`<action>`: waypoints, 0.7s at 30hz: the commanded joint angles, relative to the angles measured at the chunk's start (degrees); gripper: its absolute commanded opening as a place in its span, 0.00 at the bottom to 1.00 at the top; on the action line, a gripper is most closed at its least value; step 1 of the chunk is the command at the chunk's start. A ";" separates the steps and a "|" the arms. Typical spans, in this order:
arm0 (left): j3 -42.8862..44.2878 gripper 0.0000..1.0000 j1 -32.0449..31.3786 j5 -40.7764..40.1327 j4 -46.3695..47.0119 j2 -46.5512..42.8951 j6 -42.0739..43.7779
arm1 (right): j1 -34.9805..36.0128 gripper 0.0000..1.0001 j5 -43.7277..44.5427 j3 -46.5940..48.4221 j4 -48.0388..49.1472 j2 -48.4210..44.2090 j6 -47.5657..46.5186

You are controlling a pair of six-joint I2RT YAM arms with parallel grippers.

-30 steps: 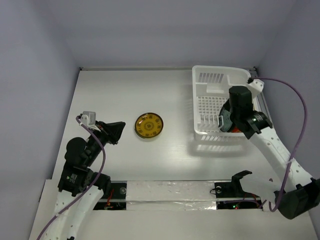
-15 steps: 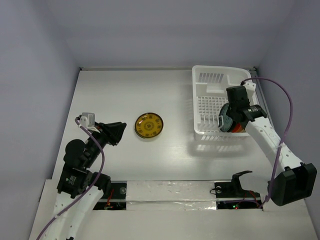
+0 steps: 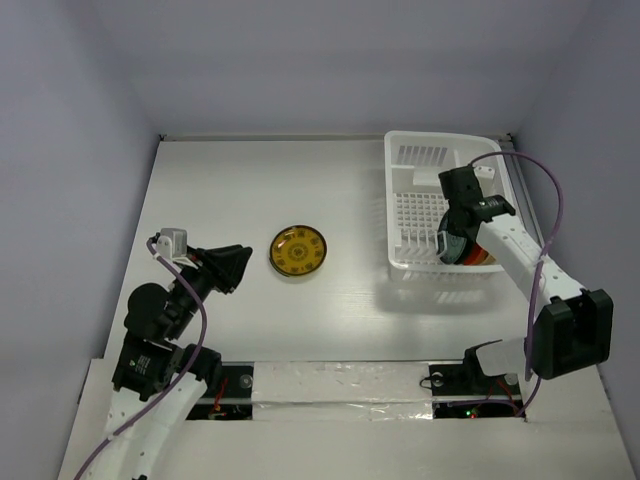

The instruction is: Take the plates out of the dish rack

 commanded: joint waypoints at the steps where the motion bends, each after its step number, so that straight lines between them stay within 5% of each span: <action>1: 1.21 0.27 -0.86 -0.08 1.91 -0.83 0.03 | -0.35 0.26 2.39 4.76 -2.55 1.21 -1.62; 21: 1.21 0.29 -0.86 -0.26 1.82 -0.75 -0.15 | 10.81 0.08 18.29 13.11 -16.59 11.31 0.83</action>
